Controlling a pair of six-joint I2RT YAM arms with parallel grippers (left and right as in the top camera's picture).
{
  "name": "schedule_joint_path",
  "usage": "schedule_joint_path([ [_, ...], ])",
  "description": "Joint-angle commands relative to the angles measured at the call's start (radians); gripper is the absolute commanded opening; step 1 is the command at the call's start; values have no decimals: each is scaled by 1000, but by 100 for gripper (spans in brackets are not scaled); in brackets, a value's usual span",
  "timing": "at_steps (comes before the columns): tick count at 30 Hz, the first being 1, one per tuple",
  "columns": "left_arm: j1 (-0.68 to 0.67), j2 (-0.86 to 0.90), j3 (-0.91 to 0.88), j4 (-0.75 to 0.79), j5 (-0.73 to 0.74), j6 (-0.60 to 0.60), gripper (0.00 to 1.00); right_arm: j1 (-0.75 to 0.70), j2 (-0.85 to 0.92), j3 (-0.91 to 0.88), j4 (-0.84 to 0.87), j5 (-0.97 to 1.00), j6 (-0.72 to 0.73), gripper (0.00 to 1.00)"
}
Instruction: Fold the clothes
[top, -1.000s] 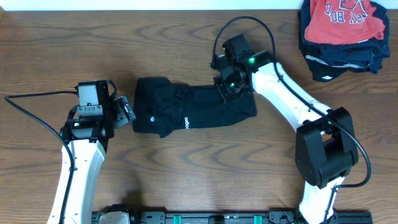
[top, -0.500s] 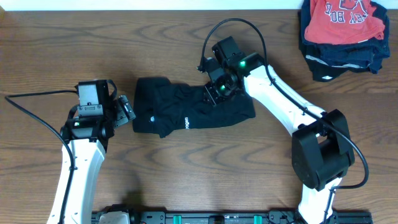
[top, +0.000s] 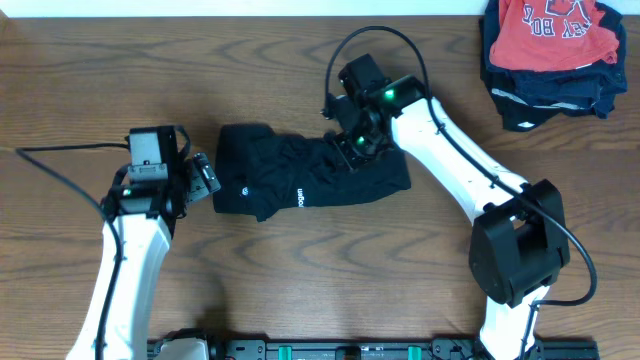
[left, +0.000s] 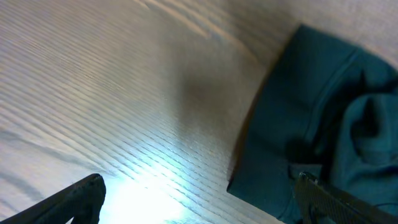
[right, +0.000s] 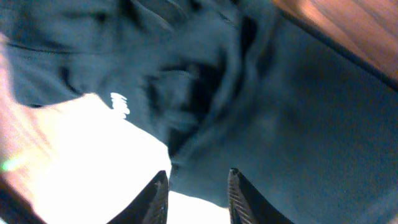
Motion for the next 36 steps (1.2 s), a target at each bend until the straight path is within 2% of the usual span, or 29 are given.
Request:
schedule_joint_path([
  [1, 6, 75, 22, 8, 47, 21, 98, -11, -34, 15, -11, 56, 24, 26],
  [6, 6, 150, 22, 32, 55, 21, 98, 15, -25, -26, 24, 55, 36, 6],
  [8, 6, 156, 22, 37, 55, 21, 98, 24, -25, -57, 49, 55, 41, 2],
  [12, 6, 154, 22, 59, 56, 33, 98, 35, -25, -123, 105, 28, 50, 1],
  [15, 6, 156, 22, 112, 103, 101, 98, 39, -25, -142, 127, -22, 27, 2],
  [18, 13, 156, 22, 200, 237, 232, 98, 41, -27, -137, 137, -20, 0, 11],
  [22, 53, 156, 22, 215, 474, 423, 98, 28, -34, -95, 111, -18, -22, 36],
  [25, 107, 163, 22, 187, 593, 515, 98, 7, -59, -55, 79, -1, -40, 42],
  [28, 161, 195, 22, 179, 651, 568, 98, -19, -95, -10, 57, 42, -64, 47],
  [36, 192, 369, 22, 219, 705, 573, 98, -39, -188, 51, 50, 285, -74, 56],
])
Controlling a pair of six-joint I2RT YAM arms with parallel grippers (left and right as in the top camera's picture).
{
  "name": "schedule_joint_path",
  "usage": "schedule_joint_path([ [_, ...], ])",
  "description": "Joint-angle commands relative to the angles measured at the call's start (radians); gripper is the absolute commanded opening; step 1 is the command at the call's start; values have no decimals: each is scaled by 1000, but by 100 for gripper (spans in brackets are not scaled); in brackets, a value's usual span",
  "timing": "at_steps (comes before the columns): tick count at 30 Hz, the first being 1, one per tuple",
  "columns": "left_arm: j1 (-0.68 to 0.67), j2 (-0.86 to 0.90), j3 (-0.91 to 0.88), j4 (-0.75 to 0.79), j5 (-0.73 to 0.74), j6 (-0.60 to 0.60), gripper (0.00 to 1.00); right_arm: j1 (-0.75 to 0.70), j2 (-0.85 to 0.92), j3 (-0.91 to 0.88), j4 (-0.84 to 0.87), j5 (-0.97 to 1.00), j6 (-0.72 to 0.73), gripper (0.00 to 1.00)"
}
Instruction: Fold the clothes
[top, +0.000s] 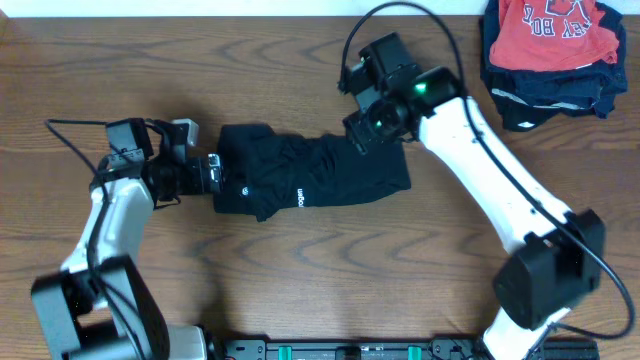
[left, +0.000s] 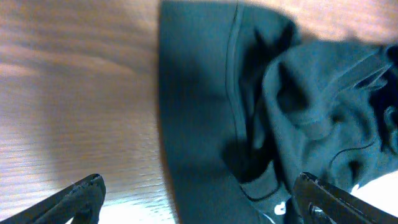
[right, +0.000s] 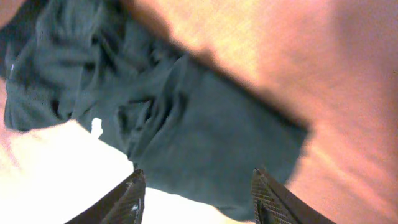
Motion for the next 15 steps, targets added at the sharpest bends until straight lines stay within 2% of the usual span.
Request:
schedule_joint_path([
  [1, 0, 61, 20, 0, 72, 40, 98, -8, -44, 22, -3, 155, -19, 57],
  [7, 0, 109, 20, -14, 80, 27, 98, -50, -55, 22, -19, 178, -14, 60],
  [15, -1, 169, 20, -37, 205, 29, 99, -87, -55, 22, -13, 178, 0, 61],
])
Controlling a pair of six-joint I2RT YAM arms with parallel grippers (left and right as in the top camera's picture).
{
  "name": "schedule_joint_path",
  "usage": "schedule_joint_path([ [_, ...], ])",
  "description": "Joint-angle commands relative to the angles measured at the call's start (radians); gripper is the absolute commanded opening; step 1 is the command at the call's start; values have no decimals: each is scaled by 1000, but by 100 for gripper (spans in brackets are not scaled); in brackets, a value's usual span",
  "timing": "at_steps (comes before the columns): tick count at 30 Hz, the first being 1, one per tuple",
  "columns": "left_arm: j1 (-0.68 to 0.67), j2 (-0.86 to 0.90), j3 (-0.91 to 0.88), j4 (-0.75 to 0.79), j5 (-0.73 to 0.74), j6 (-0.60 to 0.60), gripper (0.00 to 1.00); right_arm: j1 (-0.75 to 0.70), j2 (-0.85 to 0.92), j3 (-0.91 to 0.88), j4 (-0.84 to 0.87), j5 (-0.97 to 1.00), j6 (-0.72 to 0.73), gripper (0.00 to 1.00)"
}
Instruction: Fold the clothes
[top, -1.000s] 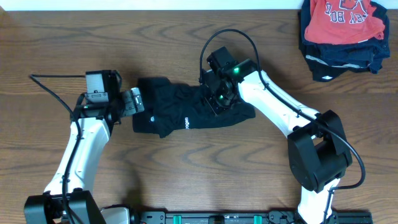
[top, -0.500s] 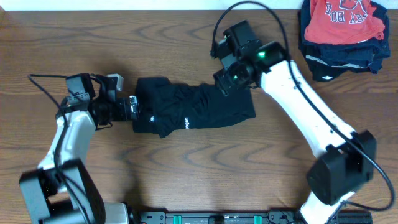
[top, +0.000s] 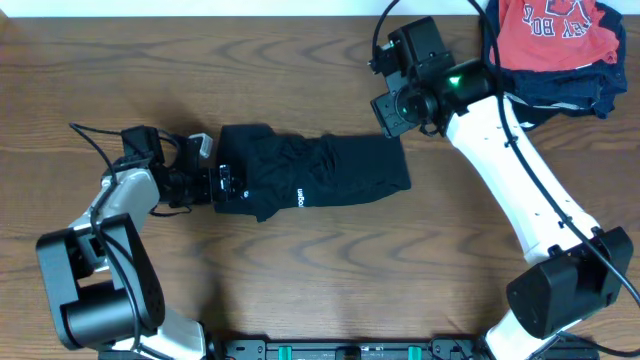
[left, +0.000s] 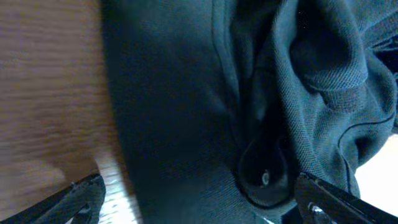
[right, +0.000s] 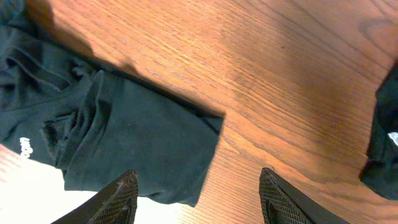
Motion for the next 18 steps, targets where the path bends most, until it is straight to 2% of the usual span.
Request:
schedule_joint_path([
  [1, -1, 28, 19, -2, 102, 11, 97, -16, -5, 10, 2, 17, 5, 61],
  [12, -1, 32, 19, 10, 310, 47, 93, -20, -5, 10, 2, 17, 5, 61],
  [18, -2, 32, 19, 61, 399, 46, 82, -20, -5, 10, 2, 17, 5, 61],
])
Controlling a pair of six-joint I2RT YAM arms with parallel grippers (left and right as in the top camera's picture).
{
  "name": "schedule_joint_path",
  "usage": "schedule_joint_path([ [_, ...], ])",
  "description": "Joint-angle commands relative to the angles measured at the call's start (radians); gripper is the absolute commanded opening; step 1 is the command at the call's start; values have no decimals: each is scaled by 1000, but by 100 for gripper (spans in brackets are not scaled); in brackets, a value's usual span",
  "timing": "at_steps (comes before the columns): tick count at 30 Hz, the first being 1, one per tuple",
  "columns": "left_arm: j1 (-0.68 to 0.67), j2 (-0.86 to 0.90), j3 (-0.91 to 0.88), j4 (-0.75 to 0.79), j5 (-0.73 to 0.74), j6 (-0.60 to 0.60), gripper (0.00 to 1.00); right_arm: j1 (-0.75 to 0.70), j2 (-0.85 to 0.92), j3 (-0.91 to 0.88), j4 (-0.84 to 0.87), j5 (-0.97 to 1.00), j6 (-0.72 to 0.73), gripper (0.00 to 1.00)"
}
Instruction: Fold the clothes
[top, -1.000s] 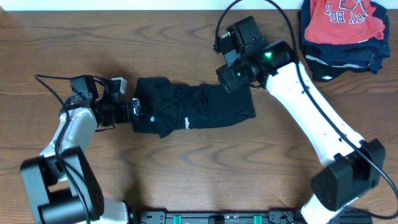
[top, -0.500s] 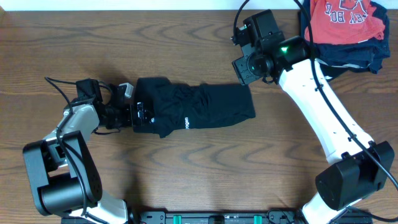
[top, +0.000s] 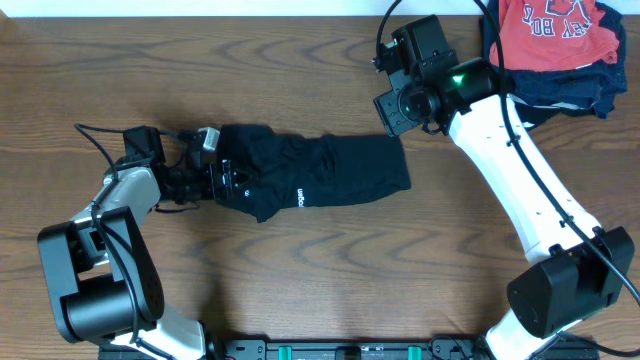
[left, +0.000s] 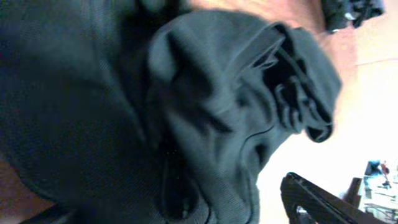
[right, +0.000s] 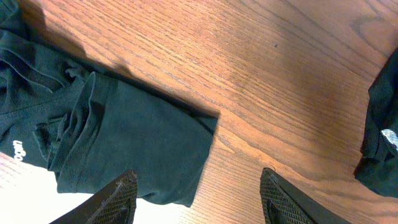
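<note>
A black garment (top: 315, 175) with small white lettering lies folded into a wrinkled band mid-table. My left gripper (top: 218, 168) is at its left end, low and turned on its side. In the left wrist view the bunched black cloth (left: 186, 112) fills the frame between the spread jaws of the left gripper (left: 174, 202), and only one finger (left: 314, 199) shows. My right gripper (top: 397, 104) hangs open just beyond the garment's far right corner. From the right wrist the garment's right end (right: 124, 143) lies below the wide-open right gripper (right: 202, 205), which holds nothing.
A stack of folded clothes (top: 550, 50), orange shirt on top of navy pieces, sits at the back right corner; its dark edge (right: 382, 143) shows in the right wrist view. Bare wooden table (top: 320, 290) surrounds the garment. Cables trail from both arms.
My left gripper has pushed further onto the garment's left end and its wrist has turned, so cloth now fills its view. The right gripper has barely moved.
At first my right gripper sat nearly shut on the garment's upper middle while the left stood open off its left end. Then the right was open and raised at the upper right, and the left was low beside the left edge. Now the left is on that edge.
</note>
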Motion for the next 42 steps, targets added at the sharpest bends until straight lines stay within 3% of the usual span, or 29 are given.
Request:
schedule_joint_path([
  [1, -5, 10, 18, 24, 108, 21, 80, -11, -5, 10, 0, 10, 5, 61],
  [7, -61, 11, 18, 59, 94, 21, 70, -11, -5, 10, 0, 10, 5, 61],
  [12, -132, 19, 18, 61, -76, -29, 65, -11, -5, 10, -1, 10, 5, 62],
  [16, -156, 20, 18, 62, -121, -40, 55, -11, -5, 10, 0, 10, 5, 62],
  [21, -158, 21, 18, 62, -167, -61, 32, -11, -5, 10, 0, 10, 5, 61],
  [24, -158, 21, 18, 63, -187, -68, 9, -11, -5, 10, 0, 10, 5, 61],
  [29, -150, 15, 21, 91, -188, -137, 6, -11, -5, 10, 5, 4, 5, 61],
  [36, -97, -115, 29, 37, -347, -215, 6, -11, 19, -1, 19, -126, 51, 44],
  [39, -88, -202, 29, -3, -436, -224, 6, -11, 43, -22, 37, -223, 74, 25],
  [41, -89, -264, 29, -29, -492, -225, 6, -11, 68, -32, 42, -286, 98, 3],
  [42, -89, -290, 29, -41, -515, -233, 6, -11, 79, -34, 41, -300, 115, 1],
])
